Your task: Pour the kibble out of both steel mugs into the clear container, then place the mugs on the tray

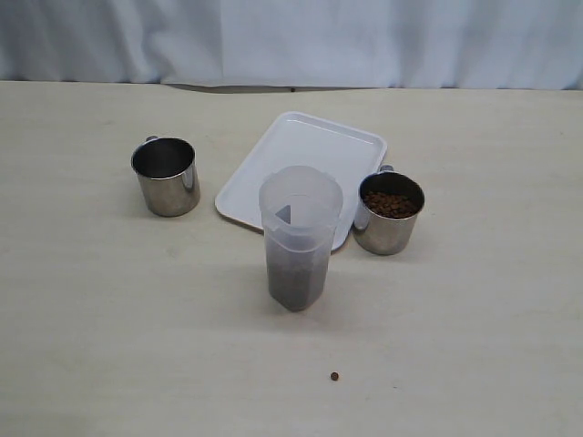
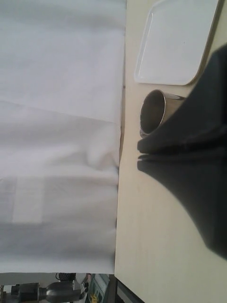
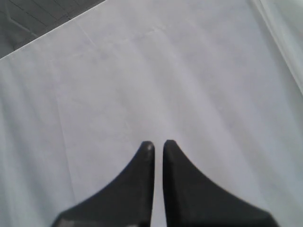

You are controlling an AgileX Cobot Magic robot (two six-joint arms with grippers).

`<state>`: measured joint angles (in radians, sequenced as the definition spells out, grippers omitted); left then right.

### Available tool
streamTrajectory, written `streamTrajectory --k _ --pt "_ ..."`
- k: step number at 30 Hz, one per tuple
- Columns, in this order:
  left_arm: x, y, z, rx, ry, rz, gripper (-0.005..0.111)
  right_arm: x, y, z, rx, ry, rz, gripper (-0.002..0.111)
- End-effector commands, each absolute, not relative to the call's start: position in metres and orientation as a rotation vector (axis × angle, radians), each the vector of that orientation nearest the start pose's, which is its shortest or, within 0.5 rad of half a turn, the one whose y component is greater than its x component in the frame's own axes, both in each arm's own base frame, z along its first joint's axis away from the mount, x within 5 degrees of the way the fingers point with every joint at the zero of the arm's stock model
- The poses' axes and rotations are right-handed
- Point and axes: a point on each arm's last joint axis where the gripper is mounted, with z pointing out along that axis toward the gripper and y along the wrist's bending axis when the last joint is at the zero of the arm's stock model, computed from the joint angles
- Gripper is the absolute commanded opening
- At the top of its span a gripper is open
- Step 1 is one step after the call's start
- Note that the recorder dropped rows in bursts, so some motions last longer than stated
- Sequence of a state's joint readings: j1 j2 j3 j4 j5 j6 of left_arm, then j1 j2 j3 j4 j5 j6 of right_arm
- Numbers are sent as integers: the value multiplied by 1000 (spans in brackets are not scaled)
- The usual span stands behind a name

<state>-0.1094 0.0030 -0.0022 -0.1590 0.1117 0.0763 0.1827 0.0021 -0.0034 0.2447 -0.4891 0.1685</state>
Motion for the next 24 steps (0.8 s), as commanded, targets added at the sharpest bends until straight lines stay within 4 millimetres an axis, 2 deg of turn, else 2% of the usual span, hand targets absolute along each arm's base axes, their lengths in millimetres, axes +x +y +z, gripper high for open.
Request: streamTrajectory --k 1,4,9,11,14,17,21,24 --pt "56 -8 205 33 1576 -173 0 43 -4 255 220 985 460 5" --pt "56 -8 205 33 1576 -173 0 43 -3 253 220 1000 463 5" --pt "56 -8 205 33 1576 -173 0 48 1 244 201 1121 460 5" --pt "56 -8 204 34 1584 -173 0 58 6 241 158 1277 427 5" --pt "56 -8 205 33 1580 -173 0 74 12 247 134 1450 409 5" --pt "56 -8 205 33 1580 -173 0 98 18 243 102 1646 368 5" --pt "56 -8 205 33 1580 -173 0 127 35 222 -55 1885 349 5" --pt "56 -8 205 33 1580 -173 0 141 60 203 -273 2020 373 5"
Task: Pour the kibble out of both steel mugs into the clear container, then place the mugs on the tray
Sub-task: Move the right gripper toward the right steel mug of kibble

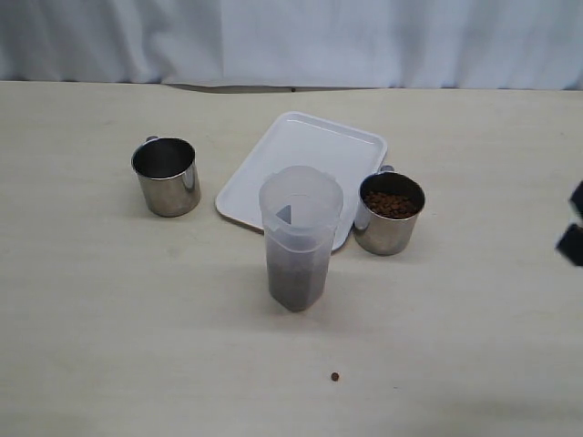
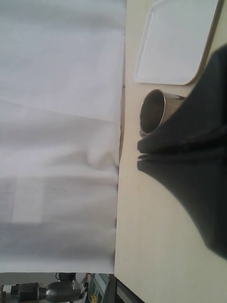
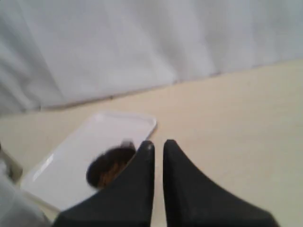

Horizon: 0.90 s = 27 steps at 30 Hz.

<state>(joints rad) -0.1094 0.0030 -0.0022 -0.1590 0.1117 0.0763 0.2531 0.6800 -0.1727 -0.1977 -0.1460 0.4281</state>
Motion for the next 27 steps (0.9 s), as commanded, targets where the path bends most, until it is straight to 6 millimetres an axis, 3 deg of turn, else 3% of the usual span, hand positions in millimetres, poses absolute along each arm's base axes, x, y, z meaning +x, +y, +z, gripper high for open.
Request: streamTrajectory --k 1,6,13,21,27 --pt "56 -8 205 33 1580 -173 0 145 68 196 -323 2054 394 5" --pt "56 -8 205 33 1580 -173 0 157 99 165 -445 2105 534 5" --pt "56 -8 205 33 1580 -173 0 176 107 130 -392 2135 535 5" --pt "56 -8 205 33 1580 -173 0 179 106 118 -387 2158 496 6" --pt "56 -8 205 33 1577 -173 0 179 106 118 -389 2158 495 18"
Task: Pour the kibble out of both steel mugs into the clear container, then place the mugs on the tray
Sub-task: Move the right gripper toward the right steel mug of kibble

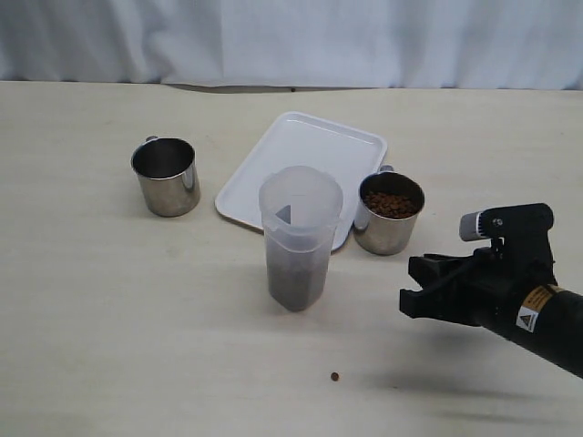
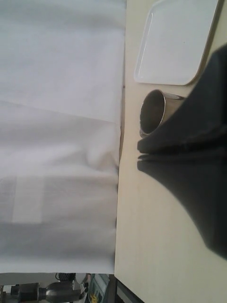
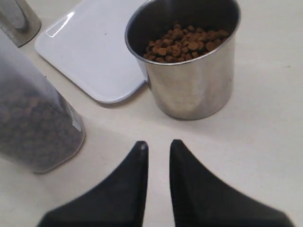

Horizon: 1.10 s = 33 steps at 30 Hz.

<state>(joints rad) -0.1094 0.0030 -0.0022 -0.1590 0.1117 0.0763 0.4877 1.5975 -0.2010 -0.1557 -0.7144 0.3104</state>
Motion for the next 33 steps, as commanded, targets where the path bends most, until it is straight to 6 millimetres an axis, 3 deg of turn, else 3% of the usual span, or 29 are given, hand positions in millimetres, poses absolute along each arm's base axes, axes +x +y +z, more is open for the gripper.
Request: streamTrajectory --k 1,9,12,17,24,33 --pt "56 -8 205 33 1577 -173 0 179 106 118 -389 2158 495 19" --pt "56 -8 205 33 1577 -173 0 178 105 114 -396 2200 477 19" --pt "56 -8 205 33 1577 -173 0 177 104 113 -410 2220 463 27" --pt "56 -8 205 33 1577 -173 0 177 107 115 -505 2170 463 50" --pt "56 -8 205 33 1577 -173 0 185 110 111 -517 2081 438 68" --pt "56 -8 205 33 1577 -173 0 207 117 102 -489 2027 401 73"
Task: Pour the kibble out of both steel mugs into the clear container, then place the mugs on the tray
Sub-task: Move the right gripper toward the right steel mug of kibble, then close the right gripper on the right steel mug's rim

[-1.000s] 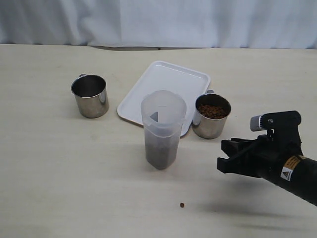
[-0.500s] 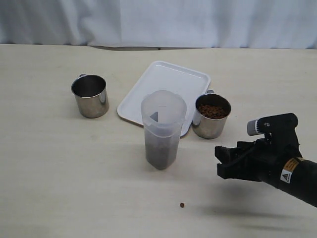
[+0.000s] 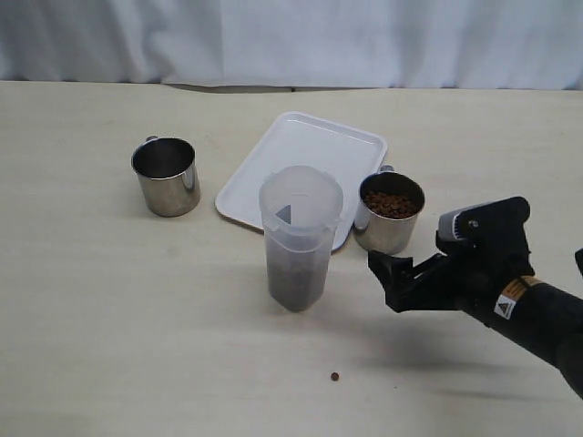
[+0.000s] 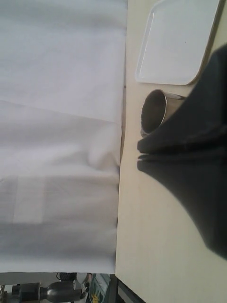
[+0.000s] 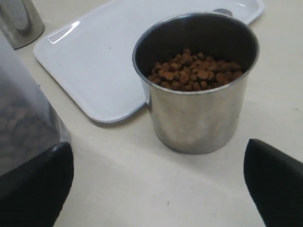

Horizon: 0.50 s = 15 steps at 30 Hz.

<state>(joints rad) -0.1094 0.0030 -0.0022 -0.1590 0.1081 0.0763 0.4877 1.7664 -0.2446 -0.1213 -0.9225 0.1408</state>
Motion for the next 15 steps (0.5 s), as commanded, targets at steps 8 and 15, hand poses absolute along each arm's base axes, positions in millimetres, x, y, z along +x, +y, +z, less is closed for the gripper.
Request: streamTrajectory --k 8,15 --pt "56 -8 205 33 1581 -173 0 230 126 96 -474 2071 357 73" --pt "56 -8 205 33 1581 -173 0 242 130 93 -461 2092 335 73"
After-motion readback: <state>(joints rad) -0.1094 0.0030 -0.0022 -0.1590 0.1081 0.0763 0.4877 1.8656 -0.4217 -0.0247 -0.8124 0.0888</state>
